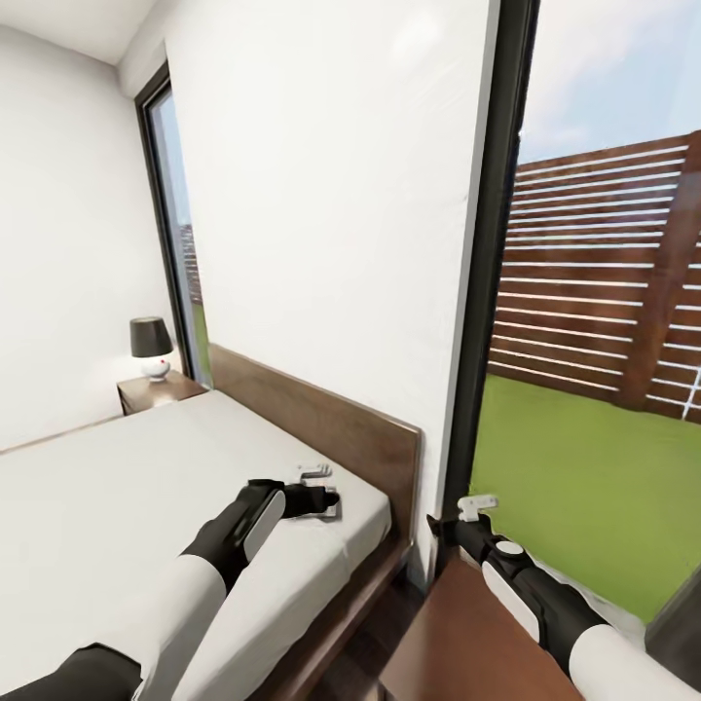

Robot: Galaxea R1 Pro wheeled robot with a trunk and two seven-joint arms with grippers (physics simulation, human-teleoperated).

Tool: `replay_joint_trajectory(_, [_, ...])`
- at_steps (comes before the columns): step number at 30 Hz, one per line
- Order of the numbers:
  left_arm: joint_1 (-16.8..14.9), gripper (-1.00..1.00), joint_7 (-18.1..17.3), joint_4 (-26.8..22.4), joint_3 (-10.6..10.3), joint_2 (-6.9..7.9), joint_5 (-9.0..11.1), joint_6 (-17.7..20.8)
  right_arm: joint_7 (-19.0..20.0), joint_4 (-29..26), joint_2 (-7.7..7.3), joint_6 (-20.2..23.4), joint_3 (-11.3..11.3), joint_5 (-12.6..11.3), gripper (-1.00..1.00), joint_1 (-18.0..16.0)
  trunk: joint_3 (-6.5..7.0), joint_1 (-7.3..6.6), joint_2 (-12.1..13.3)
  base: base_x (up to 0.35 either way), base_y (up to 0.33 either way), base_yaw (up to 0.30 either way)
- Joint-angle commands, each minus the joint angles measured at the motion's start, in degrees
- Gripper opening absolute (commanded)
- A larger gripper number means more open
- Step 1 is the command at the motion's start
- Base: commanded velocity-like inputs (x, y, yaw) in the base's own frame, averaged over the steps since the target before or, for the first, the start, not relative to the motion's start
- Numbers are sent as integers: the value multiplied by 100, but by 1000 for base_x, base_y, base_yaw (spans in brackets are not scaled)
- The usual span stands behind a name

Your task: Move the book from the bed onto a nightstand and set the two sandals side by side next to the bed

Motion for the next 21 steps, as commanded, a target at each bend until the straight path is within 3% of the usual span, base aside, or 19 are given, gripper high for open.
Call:
replay_joint_trajectory(1, [-4, 100, -12, -6, -2, 1, -8, 23, -29, -12, -9, 19, 33, -42, 100, -6, 11, -19, 38, 309, 0, 0])
replay_joint_trajectory(4, [-4, 100, -12, -14, -2, 1, -5, 18, -27, -12, -4, 22, 39, -32, 100, -6, 65, -85, 158, 211, 0, 0])
replay_joint_trajectory(15, [-4, 100, -13, -17, 5, 8, 1, 19, -27, -12, -9, 23, 47, -31, 100, -6, 262, -327, 599, 20, 2, 0])
replay_joint_trajectory(21, [-4, 100, -13, -14, 4, 10, 1, 22, -24, -12, -10, 22, 49, -29, 100, -6, 370, -459, 840, 215, 55, 0])
